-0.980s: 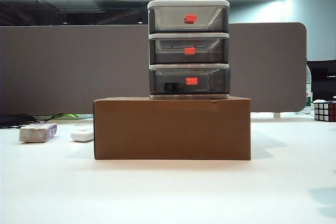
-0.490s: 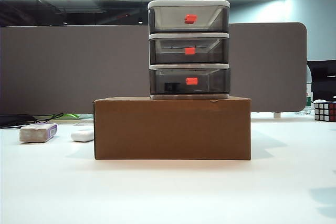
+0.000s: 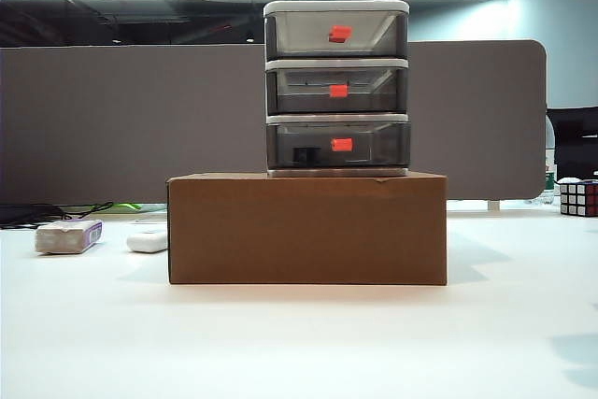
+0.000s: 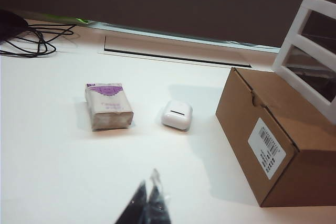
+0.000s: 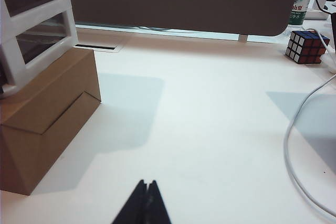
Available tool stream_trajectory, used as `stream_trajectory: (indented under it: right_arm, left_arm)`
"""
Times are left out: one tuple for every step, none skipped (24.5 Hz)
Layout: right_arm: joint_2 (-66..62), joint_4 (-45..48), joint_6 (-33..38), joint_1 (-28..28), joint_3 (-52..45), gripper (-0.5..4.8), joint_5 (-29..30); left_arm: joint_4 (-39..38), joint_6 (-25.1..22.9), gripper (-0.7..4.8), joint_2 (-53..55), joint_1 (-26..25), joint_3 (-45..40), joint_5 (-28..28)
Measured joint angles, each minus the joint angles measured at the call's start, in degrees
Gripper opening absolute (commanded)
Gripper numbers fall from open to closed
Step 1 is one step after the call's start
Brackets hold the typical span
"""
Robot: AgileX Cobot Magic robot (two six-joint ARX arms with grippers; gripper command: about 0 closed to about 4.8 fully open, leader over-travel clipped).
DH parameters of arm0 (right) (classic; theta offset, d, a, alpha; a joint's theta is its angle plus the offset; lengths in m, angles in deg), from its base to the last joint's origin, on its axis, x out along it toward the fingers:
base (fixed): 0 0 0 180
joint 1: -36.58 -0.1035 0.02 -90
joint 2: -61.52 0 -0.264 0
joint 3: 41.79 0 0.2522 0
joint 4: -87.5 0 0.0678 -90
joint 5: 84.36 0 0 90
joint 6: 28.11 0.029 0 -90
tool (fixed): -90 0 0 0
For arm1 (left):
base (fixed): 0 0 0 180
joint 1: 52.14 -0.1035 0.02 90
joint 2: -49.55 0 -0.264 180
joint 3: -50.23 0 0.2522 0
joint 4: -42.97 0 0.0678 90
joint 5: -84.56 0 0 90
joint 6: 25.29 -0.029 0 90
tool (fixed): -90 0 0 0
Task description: Open the third layer of the drawer on the table, pick up the transparent tape on the table and put it in, and finally close the drawer.
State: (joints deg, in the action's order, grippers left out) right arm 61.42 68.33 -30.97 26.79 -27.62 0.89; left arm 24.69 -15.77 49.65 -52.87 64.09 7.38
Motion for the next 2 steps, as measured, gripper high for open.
stream_trajectory:
  right_arm:
    - [0.0, 0.0, 0.0, 0.0, 0.0, -0.05, 0.0]
    - [0.0, 0.0, 0.0, 0.0, 0.0, -0.05, 0.0]
  left_arm:
    - [0.0, 0.0, -0.04, 0.0, 0.0, 0.0, 0.0]
    - [0.0, 0.0, -0.04, 0.0, 0.0, 0.0, 0.0]
